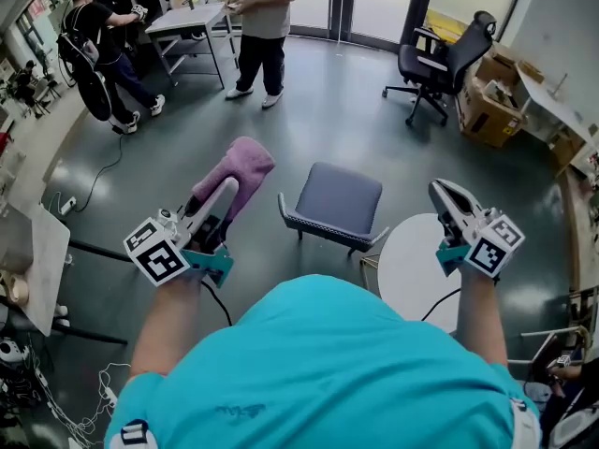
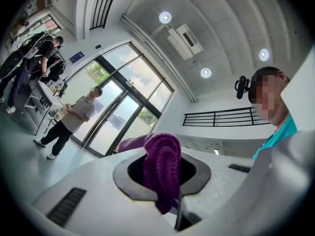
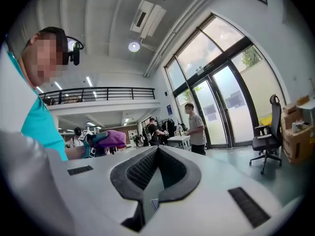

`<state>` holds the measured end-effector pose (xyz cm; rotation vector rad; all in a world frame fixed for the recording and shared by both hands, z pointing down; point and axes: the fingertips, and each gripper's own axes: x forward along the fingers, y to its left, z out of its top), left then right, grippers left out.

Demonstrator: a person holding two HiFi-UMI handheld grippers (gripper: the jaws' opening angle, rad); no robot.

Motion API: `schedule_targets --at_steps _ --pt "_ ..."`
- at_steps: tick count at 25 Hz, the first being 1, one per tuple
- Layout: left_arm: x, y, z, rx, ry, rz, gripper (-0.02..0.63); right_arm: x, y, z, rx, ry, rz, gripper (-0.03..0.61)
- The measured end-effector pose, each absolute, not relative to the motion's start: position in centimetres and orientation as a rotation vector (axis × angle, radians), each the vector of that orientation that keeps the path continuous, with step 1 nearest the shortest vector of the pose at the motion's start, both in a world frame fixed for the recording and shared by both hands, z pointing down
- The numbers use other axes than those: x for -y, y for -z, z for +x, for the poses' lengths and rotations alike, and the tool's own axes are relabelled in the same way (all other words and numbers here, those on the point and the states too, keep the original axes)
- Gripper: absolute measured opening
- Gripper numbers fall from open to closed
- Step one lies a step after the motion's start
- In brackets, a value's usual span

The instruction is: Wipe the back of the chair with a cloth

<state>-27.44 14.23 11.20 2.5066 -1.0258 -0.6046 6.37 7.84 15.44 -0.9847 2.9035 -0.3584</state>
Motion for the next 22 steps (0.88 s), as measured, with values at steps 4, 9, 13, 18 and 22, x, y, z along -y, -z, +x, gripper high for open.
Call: schedule_targets --at_steps 4,9,13,18,22 --pt "-11.2 -10.4 -20.0 0.981 0.538 2.535 0.06 -5.9 -16.8 12.6 -2.892 0.405 -0.985 -0.002" --pt "-8.6 -11.7 -14.9 0.929 0.396 2.546 0.06 -4.4 -19.6 16.5 -2.822 0.492 -1.002 -0.002" --pt "-6.4 -13.1 -12.7 0.885 0.361 2.545 0.06 -3.2 -21.8 17.7 -2.818 0.537 -1.013 -0.002" --pt "-4.6 -16.1 -15.2 0.757 0.367 2.528 0.06 -3.0 -23.2 13.7 -2.827 0.558 -1.079 -0.002" --pt "0.2 -17.1 -17.8 0.67 0.418 2.511 0.06 0.9 -22.6 11.4 -2.834 0.538 -1.165 -0.002"
